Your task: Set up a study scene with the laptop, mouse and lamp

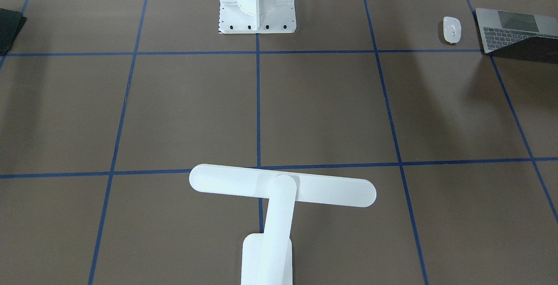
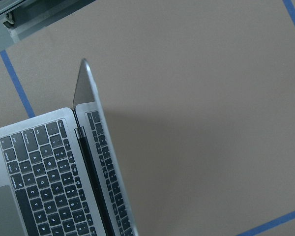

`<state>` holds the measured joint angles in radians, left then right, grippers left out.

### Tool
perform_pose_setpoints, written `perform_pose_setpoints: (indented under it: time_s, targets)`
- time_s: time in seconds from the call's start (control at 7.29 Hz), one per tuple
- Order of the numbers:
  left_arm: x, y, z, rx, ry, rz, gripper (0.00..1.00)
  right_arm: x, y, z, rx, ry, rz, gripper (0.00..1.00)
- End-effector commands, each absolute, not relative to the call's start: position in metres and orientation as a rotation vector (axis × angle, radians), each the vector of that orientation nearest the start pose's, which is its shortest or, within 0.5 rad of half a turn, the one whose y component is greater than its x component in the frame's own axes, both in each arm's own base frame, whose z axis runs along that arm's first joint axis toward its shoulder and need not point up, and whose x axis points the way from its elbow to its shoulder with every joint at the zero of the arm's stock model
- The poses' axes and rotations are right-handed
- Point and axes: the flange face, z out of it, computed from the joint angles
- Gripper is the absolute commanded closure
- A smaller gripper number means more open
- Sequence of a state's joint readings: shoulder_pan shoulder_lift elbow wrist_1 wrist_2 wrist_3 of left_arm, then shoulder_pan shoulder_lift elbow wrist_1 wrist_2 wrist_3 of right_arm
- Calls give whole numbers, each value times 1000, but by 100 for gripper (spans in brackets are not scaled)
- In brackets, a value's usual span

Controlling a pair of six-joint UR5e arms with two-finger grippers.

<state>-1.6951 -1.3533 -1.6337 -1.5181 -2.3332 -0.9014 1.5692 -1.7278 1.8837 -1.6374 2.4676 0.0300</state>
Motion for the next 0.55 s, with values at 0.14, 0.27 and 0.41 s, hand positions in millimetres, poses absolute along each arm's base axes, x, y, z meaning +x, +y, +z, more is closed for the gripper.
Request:
perform_pose_setpoints:
  time_s: [0.14, 0.27, 0.41]
  targets:
    - [-110, -362, 734, -507, 654, -1055, 0, 55, -424, 577, 60, -902, -10, 1]
    - [-109, -360, 736, -517, 652, -1059, 0, 54, -424, 576, 62, -906, -11, 1]
    - [-107, -357, 743, -544, 669, -1063, 0, 54, -424, 576, 63, -906, -12, 1]
